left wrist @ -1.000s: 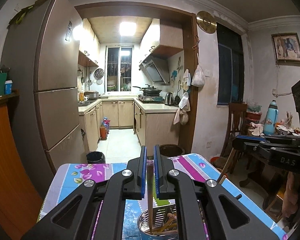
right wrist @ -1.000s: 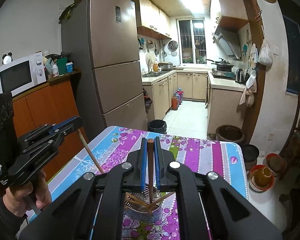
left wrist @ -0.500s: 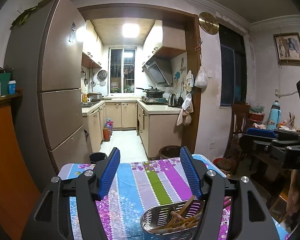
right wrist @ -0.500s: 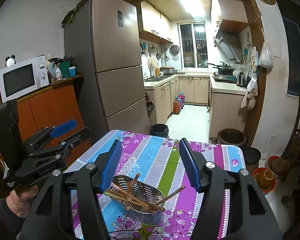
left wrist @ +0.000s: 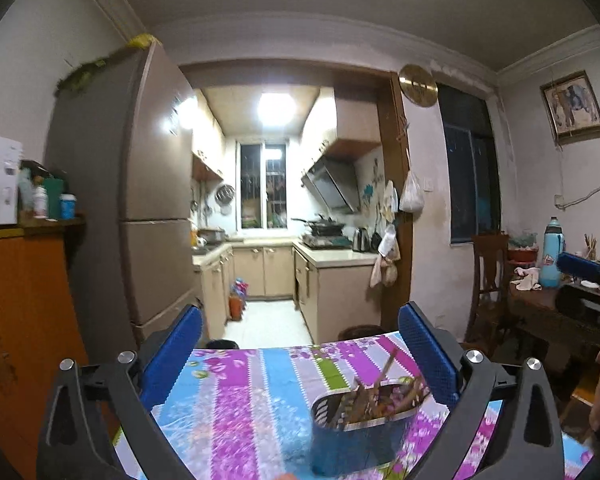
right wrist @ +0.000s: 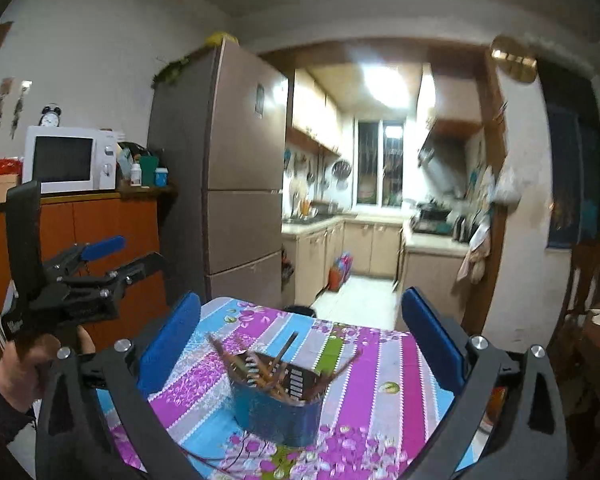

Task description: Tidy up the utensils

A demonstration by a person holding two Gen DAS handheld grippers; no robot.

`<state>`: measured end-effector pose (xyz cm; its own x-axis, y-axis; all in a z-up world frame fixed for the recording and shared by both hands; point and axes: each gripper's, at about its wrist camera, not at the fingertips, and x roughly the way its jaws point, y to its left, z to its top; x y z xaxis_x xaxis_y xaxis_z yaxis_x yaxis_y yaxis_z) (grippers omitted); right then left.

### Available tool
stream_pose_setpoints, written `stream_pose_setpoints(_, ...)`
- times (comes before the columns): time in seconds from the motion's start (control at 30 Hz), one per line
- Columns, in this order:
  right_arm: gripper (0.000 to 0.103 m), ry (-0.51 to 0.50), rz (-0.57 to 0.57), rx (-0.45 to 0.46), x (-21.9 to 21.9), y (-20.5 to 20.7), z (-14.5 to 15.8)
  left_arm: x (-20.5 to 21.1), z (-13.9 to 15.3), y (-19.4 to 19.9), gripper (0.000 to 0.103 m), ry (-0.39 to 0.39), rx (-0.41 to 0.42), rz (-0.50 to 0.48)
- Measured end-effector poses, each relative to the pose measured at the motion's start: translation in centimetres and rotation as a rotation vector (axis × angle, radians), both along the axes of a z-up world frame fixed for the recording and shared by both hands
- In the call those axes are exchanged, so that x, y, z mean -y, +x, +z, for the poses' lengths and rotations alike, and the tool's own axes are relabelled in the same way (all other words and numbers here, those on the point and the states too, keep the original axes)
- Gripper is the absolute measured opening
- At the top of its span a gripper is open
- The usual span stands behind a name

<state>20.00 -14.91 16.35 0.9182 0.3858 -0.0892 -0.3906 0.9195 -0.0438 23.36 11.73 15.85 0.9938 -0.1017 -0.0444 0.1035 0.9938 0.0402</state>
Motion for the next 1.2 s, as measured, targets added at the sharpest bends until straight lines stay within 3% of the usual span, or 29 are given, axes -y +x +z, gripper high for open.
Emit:
stream_pose_setpoints(0.13, 0.097, 0.038, -0.037, 0.032, 0.6, -5.5, -3.3, -0.7, -2.3, -5.7, 0.098, 0.007, 0.033, 0.043)
stream_pose_setpoints(0.3, 0.097, 0.077, -0.089, -0.038, 0.9, -9.1, -6.7, -1.1, -5.6, -10.6, 0.098, -0.025, -0.016, 0.109)
stream_pose_setpoints(0.53, 0.098, 0.089, -0.141, -0.098, 0.1, -12.7, -9.1, 0.2, -8.9, -16.0, 0.098, -0.034, -0.077, 0.097)
stream_pose_setpoints(0.8, 0.098, 0.100, -0.160, -0.063, 0.4, -16.9, -9.9, 2.2, -9.6, -22.0, 0.098, -0.039, -0.046, 0.064)
stream_pose_setpoints(1.2, 0.098, 0.070, -0.149, -0.042, 0.8, -21.6, -11.1, 3.2, -10.3, -27.7, 0.098, -0.026, -0.040, 0.047)
